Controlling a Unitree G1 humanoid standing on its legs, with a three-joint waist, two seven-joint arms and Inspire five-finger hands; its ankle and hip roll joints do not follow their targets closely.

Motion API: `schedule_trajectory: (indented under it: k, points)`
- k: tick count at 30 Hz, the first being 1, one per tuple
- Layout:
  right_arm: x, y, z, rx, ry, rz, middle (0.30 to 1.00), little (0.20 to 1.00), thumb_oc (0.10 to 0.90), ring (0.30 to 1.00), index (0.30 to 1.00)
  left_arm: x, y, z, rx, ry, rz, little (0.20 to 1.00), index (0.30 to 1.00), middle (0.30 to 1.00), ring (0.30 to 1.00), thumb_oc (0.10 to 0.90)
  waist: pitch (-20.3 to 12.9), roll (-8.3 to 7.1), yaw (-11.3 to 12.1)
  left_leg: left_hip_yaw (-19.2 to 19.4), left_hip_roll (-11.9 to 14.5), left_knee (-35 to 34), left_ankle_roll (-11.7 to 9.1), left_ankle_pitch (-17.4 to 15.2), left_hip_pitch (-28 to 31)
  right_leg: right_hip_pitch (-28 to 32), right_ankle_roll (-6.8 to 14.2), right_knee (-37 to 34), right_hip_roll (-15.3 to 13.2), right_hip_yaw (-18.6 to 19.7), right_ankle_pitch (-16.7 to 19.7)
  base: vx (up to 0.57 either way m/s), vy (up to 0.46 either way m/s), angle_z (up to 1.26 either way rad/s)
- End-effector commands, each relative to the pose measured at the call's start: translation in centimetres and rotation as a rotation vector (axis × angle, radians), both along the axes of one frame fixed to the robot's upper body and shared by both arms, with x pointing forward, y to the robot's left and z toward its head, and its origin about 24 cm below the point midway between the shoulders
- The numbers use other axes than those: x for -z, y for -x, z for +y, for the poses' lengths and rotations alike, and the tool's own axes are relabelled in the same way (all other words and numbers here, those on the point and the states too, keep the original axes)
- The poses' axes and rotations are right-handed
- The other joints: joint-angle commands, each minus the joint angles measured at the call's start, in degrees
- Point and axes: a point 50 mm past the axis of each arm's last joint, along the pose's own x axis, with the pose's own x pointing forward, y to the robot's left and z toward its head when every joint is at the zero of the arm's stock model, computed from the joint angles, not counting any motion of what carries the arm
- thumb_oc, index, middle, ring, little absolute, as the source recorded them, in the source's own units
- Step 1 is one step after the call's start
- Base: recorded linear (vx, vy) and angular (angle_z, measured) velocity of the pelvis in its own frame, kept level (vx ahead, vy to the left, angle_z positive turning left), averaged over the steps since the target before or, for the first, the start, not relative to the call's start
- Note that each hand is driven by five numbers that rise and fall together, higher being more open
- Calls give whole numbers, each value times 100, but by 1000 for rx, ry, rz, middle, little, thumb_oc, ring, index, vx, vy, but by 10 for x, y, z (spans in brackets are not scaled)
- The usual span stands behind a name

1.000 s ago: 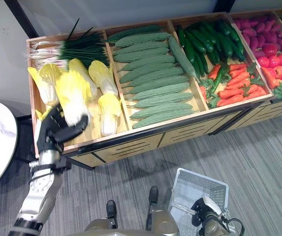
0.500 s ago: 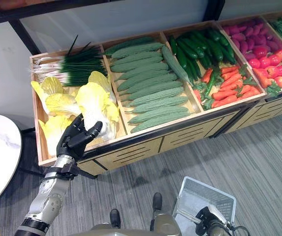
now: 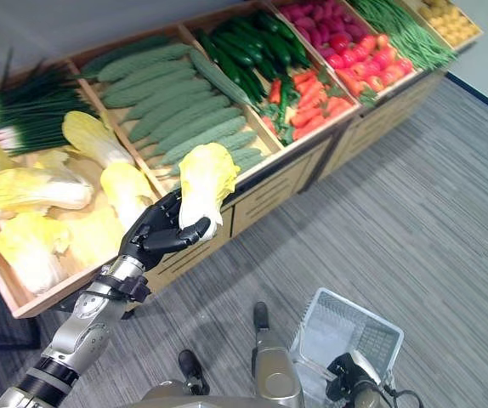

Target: Get the vegetables into the basket

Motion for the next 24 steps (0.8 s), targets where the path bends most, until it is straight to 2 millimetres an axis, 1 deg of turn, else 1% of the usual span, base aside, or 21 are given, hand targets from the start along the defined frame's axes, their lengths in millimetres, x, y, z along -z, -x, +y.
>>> schedule_trajectory:
  k: [1, 3, 5, 7, 9, 10, 12, 13, 16, 17, 18, 19, 20, 21, 22, 23, 24]
  points:
    - [-2, -2, -2, -4, 7, -26, 300, 300, 400, 300, 300, -61, -3, -1, 30, 20, -305, 300, 300, 300, 300, 400, -304, -148, 55, -608, 17, 215, -443, -415, -88, 205, 365, -311, -445, 383, 100, -34, -24, -97]
    - [-1, 0, -3, 0, 12, -17, 300, 300, 400, 300, 300, -60, -1, 1, 32, 8, -303, 300, 300, 300, 300, 400, -369, -188, 90, -450, 42, 197, -463, -391, -57, 308, 374, -322, -430, 328, 91, -10, -69, -79]
    - [-1, -2, -2, -2, 16, -17, 300, 300, 400, 300, 300, -60, 0, 1, 33, 4, -305, 300, 300, 300, 300, 400, -427, -219, 115, -320, 30, 181, -503, -368, -39, 535, 403, -701, -404, 236, 114, 13, -97, -53]
    - [-2, -6, -1, -5, 18, -36, 300, 300, 400, 300, 300, -60, 1, 3, 26, 11, -305, 300, 300, 300, 300, 400, -451, -198, 124, -203, 84, 213, -562, -321, -12, 581, 377, -899, -333, 269, 25, 27, -123, -42]
    - [-2, -9, 0, -8, 17, -45, 300, 300, 400, 300, 300, -59, 1, 3, 23, 17, -303, 300, 300, 300, 300, 400, -448, -179, 128, -171, 123, 247, -596, -297, -9, 585, 343, -939, -282, 263, -37, 32, -154, -44]
    - [-4, -11, -1, -2, 18, -62, 300, 300, 400, 300, 300, -59, -1, 0, 25, 31, -302, 300, 300, 300, 300, 400, -449, -130, 84, -145, 214, 292, -665, -251, -6, 614, 284, -1013, -196, 272, -181, 36, -203, -21]
    - [-4, -12, -2, -1, 20, -67, 300, 300, 400, 300, 300, -59, -2, -1, 22, 40, -300, 300, 300, 300, 300, 400, -451, -95, 59, -139, 273, 314, -710, -220, 5, 636, 243, -1042, -148, 281, -238, 42, -209, -12]
    - [-5, -14, -2, -6, 25, -78, 300, 300, 400, 300, 300, -58, -2, -4, 26, 52, -298, 300, 300, 300, 300, 400, -440, -31, 7, -111, 373, 357, -791, -160, 26, 663, 174, -1067, -54, 294, -342, 55, -214, -17]
    - [-8, -13, -11, 18, 47, -81, 300, 300, 400, 300, 300, -58, -4, -9, 34, 72, -296, 300, 300, 300, 300, 400, -412, 97, -84, -100, 569, 443, -949, -7, 27, 684, 44, -1065, 128, 343, -471, 50, -248, -17]
    - [-9, -12, -15, 34, 57, -88, 300, 300, 400, 300, 300, -58, -5, -11, 37, 86, -295, 300, 300, 300, 300, 400, -396, 148, -113, -90, 664, 467, -1030, 74, 17, 702, -6, -1098, 205, 343, -497, 73, -327, -22]
    - [-11, -14, -20, 65, 70, -106, 300, 300, 400, 300, 300, -59, -6, -13, 42, 83, -303, 300, 300, 300, 300, 400, -386, 196, -164, -117, 834, 665, -1157, 167, -19, 725, -85, -1152, 349, 424, -571, 103, -310, -18]
    - [-14, -16, -26, 66, 87, -107, 300, 300, 400, 300, 300, -63, -6, -13, 39, 81, -323, 300, 300, 300, 300, 400, -334, 235, -73, -571, 787, 842, -1182, 226, -83, 728, -152, -1168, 474, 588, -624, 92, -230, -22]
    - [-15, -16, -29, 68, 98, -103, 300, 300, 400, 300, 300, -63, -6, -16, 49, 87, -327, 300, 300, 300, 300, 400, -306, 257, -24, -805, 752, 896, -1204, 243, -155, 745, -172, -1173, 503, 634, -645, 45, -72, -35]
    - [-15, -16, -29, 68, 99, -103, 300, 300, 400, 300, 300, -63, -6, -16, 49, 87, -327, 300, 300, 300, 300, 400, -306, 260, -29, -815, 753, 901, -1205, 243, -162, 745, -173, -1173, 502, 626, -647, -48, -63, -88]
    - [-16, -19, -32, 65, 109, -104, 300, 300, 400, 300, 300, -64, -6, -18, 52, 86, -330, 300, 300, 300, 300, 400, -281, 246, 66, -1283, 622, 825, -1089, 351, -336, 677, -230, -1201, 523, 698, -546, 2, -97, -75]
    - [-18, -21, -37, 83, 124, -110, 300, 300, 400, 300, 300, -65, -6, -20, 46, 94, -336, 300, 300, 300, 300, 400, -275, 211, 195, -2188, 373, 688, -989, 172, -615, 627, -212, -1219, 519, 979, -513, 29, -107, -49]
    - [-19, -20, -39, 86, 131, -107, 300, 300, 400, 300, 300, -65, -5, -19, 41, 94, -341, 300, 300, 300, 300, 400, -255, 201, 252, -2580, 284, 612, -955, 134, -709, 610, -213, -1219, 548, 1134, -509, 102, -63, -11]
